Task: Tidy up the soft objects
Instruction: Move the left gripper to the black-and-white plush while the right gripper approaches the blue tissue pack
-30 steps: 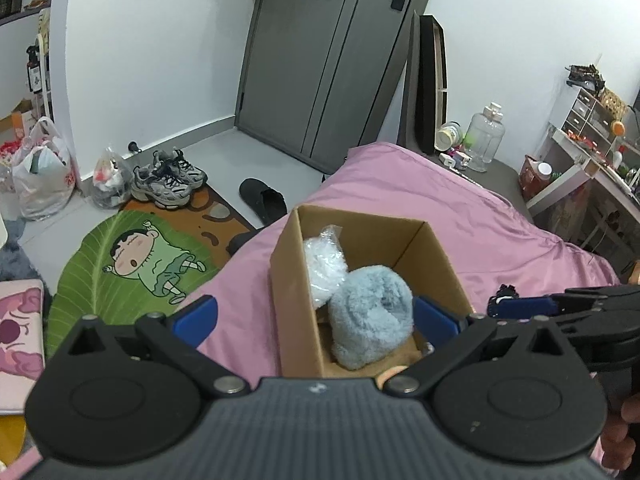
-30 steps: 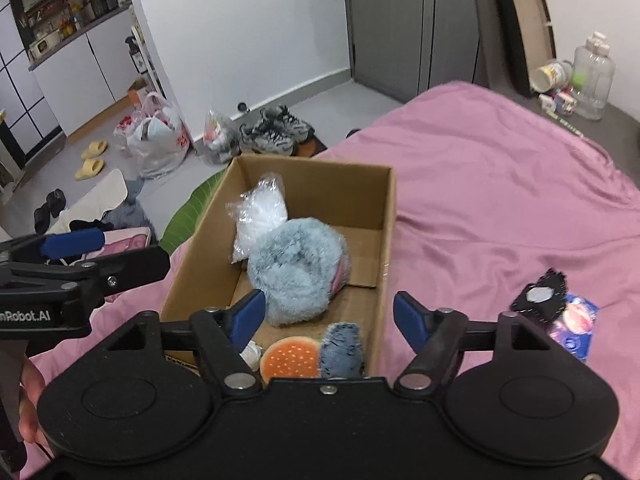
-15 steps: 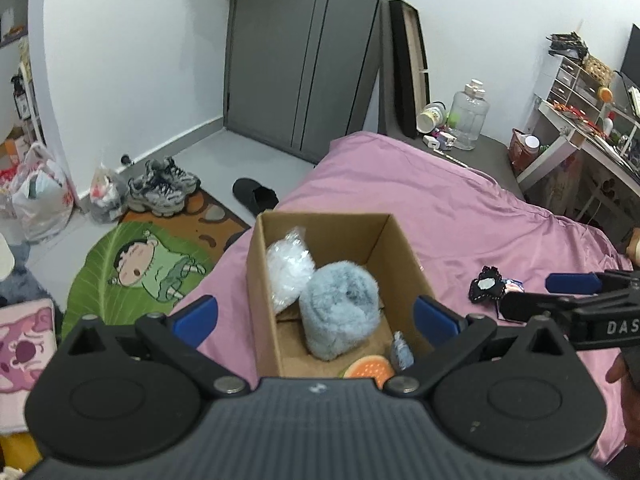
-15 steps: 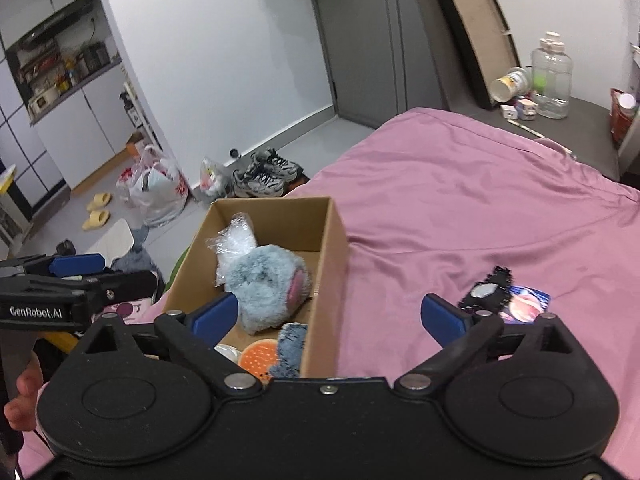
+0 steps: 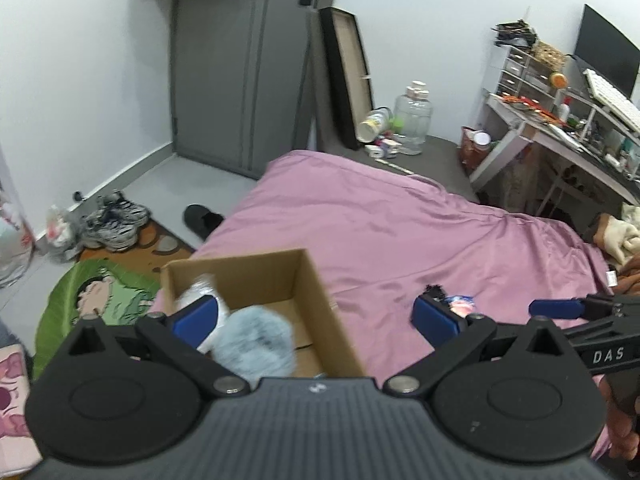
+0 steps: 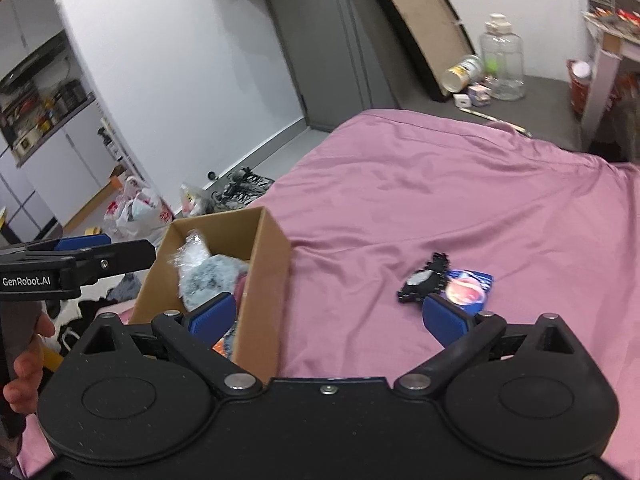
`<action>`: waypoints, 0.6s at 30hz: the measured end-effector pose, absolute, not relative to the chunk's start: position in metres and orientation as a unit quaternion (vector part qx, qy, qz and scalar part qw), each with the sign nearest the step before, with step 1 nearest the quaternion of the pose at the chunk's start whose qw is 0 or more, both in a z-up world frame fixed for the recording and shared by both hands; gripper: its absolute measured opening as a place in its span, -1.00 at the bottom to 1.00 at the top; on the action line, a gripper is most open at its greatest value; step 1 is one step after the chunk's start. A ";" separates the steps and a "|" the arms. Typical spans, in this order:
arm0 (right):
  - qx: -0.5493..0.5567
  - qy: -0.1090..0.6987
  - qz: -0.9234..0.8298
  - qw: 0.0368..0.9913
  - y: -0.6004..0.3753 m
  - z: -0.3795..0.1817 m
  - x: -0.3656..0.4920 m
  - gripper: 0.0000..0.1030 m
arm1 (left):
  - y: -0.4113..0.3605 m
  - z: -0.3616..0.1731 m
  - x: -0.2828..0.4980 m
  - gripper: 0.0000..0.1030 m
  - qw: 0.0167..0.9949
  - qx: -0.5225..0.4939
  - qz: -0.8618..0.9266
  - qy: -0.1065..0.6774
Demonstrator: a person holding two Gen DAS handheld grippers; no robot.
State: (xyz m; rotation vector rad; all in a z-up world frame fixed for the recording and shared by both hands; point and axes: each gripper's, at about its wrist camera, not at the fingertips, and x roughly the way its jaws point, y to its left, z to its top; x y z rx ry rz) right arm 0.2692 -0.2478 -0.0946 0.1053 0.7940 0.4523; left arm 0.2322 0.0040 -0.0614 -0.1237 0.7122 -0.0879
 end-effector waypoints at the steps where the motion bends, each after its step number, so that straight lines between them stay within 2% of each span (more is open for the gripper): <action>1: 0.054 0.384 0.213 0.897 -0.252 -0.096 0.270 0.95 | -0.001 -0.062 0.236 0.99 0.934 -0.059 -0.047 0.348; 10: 0.070 0.405 0.167 0.896 -0.288 -0.117 0.293 0.95 | -0.048 -0.073 0.283 0.94 0.927 -0.054 -0.093 0.359; 18: 0.058 0.429 0.133 0.891 -0.296 -0.153 0.317 0.92 | -0.078 -0.099 0.327 0.57 0.907 -0.064 -0.117 0.400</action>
